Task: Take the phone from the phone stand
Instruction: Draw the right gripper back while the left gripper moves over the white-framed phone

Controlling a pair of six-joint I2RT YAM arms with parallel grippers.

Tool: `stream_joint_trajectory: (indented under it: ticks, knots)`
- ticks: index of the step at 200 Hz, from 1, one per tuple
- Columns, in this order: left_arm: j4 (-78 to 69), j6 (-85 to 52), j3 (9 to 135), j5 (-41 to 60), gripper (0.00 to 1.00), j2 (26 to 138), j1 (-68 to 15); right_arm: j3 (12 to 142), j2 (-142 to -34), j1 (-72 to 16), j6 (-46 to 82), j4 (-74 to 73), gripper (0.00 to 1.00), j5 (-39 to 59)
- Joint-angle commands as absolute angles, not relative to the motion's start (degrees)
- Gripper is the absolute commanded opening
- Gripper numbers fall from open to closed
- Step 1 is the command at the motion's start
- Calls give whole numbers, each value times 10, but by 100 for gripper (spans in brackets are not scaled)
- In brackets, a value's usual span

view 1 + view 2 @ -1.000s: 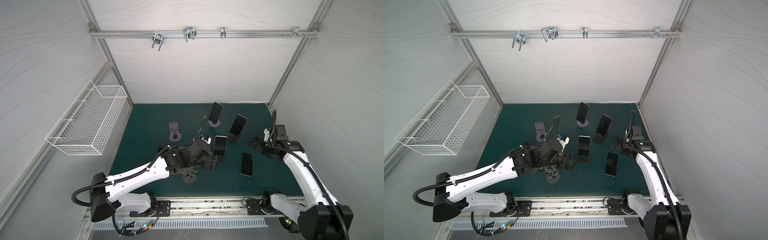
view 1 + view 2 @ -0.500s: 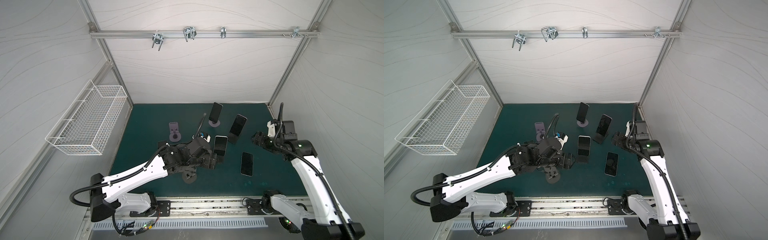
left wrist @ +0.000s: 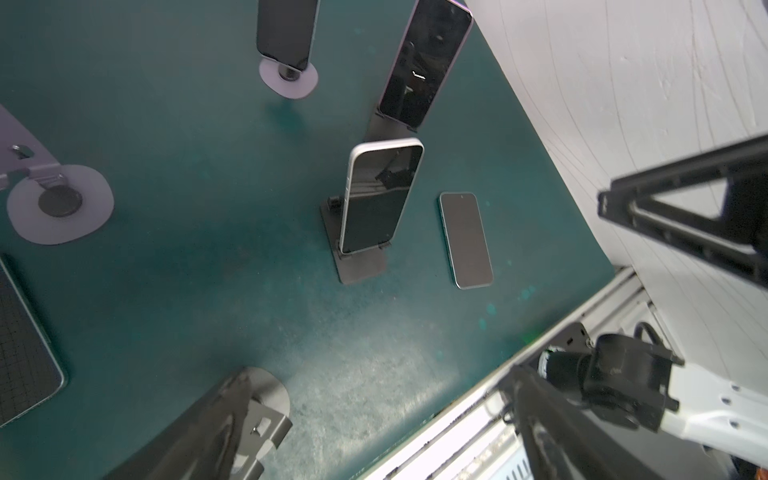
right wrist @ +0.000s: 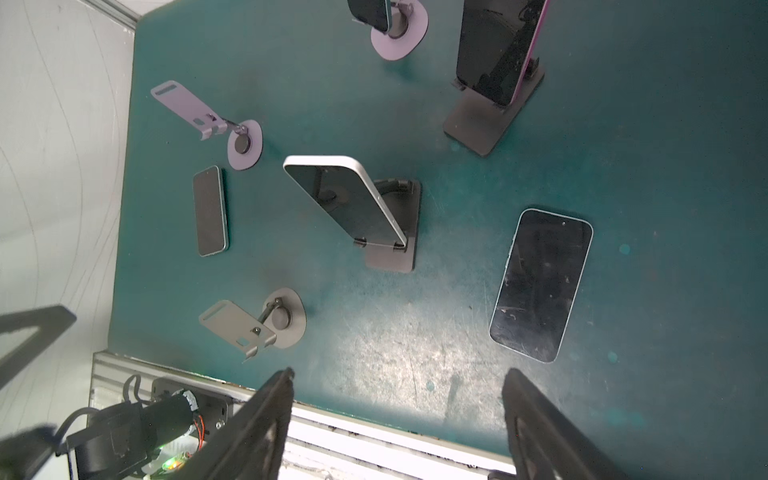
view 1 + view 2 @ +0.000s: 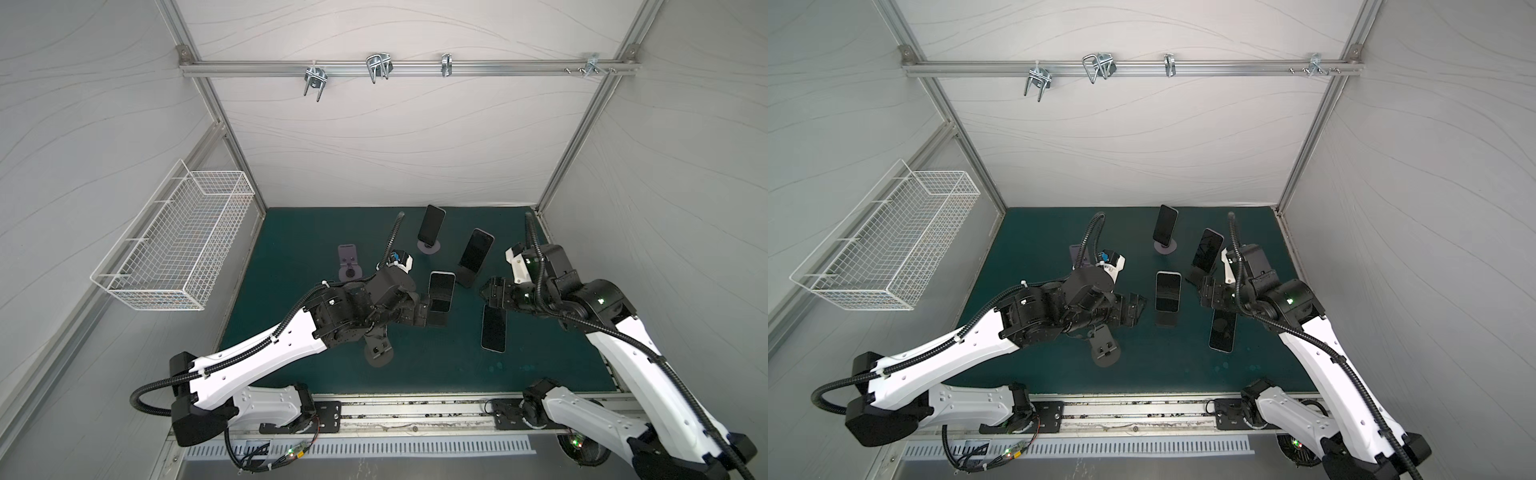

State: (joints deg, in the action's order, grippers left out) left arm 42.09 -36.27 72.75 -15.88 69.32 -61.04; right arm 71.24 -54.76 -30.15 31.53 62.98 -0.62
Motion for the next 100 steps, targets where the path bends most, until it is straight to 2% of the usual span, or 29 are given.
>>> stream_joint_trajectory:
  ticks: [1, 61, 100]
  knots:
    - [385, -381, 747, -208, 99, 721, -612, 708, -513, -307, 325, 660, 80, -17]
    - [376, -437, 772, -232, 99, 790, -613, 651, -458, -306, 284, 700, 83, -39]
    - [350, -451, 769, -256, 99, 828, -616, 626, -437, -306, 282, 699, 84, -20]
